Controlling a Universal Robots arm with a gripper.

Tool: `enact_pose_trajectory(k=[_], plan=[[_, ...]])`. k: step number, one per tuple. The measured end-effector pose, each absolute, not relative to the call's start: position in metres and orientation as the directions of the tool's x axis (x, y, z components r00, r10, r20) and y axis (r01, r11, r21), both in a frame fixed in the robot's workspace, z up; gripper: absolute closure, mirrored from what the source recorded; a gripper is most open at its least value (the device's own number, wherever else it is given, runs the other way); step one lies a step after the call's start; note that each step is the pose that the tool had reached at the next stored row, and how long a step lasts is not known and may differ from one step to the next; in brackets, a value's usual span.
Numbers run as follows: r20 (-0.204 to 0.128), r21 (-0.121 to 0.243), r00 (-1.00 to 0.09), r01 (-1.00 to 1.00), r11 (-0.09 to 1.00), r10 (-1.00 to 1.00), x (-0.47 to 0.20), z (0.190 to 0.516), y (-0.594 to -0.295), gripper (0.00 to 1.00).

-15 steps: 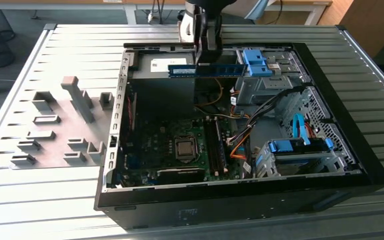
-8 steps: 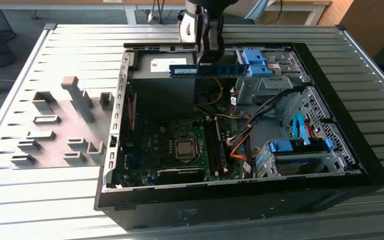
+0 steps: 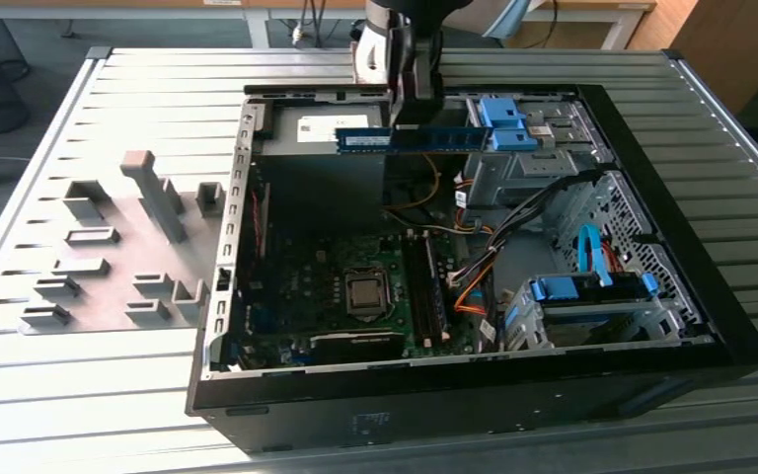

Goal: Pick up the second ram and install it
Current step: 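Insert the second ram into the second slot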

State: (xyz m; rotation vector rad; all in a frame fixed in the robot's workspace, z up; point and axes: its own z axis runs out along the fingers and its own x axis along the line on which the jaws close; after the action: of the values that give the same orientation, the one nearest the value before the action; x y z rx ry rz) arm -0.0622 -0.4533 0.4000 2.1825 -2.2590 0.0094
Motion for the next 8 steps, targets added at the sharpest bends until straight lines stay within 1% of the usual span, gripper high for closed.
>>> enact_pose_trajectory(k=[8], plan=[[0.009, -0.004, -0.165, -0.986, 0.165, -0.986, -0.0623, 0.3975, -0.4534, 0.86]])
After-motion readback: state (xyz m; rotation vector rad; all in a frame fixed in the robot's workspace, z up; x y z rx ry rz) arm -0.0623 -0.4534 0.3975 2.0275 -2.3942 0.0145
